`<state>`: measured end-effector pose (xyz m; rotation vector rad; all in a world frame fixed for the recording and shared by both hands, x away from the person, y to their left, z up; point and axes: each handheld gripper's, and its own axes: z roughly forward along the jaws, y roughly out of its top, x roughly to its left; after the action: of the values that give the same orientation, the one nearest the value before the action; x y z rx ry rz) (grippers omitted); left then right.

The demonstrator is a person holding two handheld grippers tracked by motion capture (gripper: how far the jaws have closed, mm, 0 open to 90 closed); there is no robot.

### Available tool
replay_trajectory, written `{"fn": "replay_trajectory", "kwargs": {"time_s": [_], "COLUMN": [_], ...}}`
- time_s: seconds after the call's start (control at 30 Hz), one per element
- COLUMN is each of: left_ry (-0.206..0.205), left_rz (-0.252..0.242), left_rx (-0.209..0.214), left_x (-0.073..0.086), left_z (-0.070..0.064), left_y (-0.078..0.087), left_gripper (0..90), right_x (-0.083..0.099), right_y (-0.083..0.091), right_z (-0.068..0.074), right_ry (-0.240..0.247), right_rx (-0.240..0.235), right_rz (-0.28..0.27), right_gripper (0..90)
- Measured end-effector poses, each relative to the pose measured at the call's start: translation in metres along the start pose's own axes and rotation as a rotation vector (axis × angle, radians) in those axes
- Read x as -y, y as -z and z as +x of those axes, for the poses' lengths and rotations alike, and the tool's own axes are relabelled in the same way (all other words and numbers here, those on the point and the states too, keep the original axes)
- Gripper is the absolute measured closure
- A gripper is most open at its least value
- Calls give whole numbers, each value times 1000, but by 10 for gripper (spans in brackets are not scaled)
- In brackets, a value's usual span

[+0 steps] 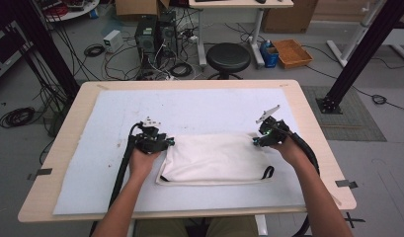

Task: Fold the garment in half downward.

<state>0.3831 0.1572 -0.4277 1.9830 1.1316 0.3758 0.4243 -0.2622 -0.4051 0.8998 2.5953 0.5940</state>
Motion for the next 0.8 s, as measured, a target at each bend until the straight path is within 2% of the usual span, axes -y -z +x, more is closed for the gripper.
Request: {"fn": "replay_trajectory", "kwargs": {"time_s": [0.07,0.1,0.13,0.17,0.27,0.3,0.33,0.37,0.4,0.43,0.47,0.53,0.57,0.6,0.63,0.67,0.7,0.73,0.8], "left_ry": [-13,-21,-18,-11,-6,-3,-1,-23,-37,-44,-74,-83,-79,-71,-71,-68,-46,-30,-27], "left_rz": [2,13,24,41,93,69,60,65,60,61,61,65,55,39,15,-16,-35,-50,-83], "left_rx": [34,52,63,81,97,94,84,78,90,109,90,85,88,95,103,103,111,119,109], "left_x": [6,12,16,23,43,49,52,53,55,55,55,55,54,54,52,50,47,43,35], "left_z": [-4,-7,-9,-10,-15,-16,-17,-17,-18,-18,-20,-19,-18,-17,-15,-13,-10,-6,0], "left_y": [14,21,25,27,29,30,32,34,35,36,36,37,38,39,42,44,46,48,54], "left_gripper": [528,524,524,523,518,542,542,603,739,823,873,882,882,882,881,849,718,584,405], "right_x": [6,10,17,22,41,50,50,54,57,59,60,61,61,60,59,57,54,51,44], "right_y": [12,20,28,33,38,34,34,31,30,31,32,34,35,36,37,39,42,45,51], "right_z": [7,12,20,25,42,50,50,53,55,55,55,54,52,52,50,49,47,45,40], "right_ry": [22,30,61,91,134,166,166,193,207,205,206,204,211,209,199,171,149,133,121], "right_rx": [-41,-85,-115,-114,-210,-248,-248,-240,-230,-230,-231,-235,-236,-241,-236,-206,-176,-164,-163], "right_rz": [-18,-31,-42,-44,-13,28,28,38,43,27,24,30,40,40,29,0,-38,-76,-118], "right_gripper": [465,433,432,432,529,638,638,710,757,823,842,846,824,726,550,374,295,277,270]}}
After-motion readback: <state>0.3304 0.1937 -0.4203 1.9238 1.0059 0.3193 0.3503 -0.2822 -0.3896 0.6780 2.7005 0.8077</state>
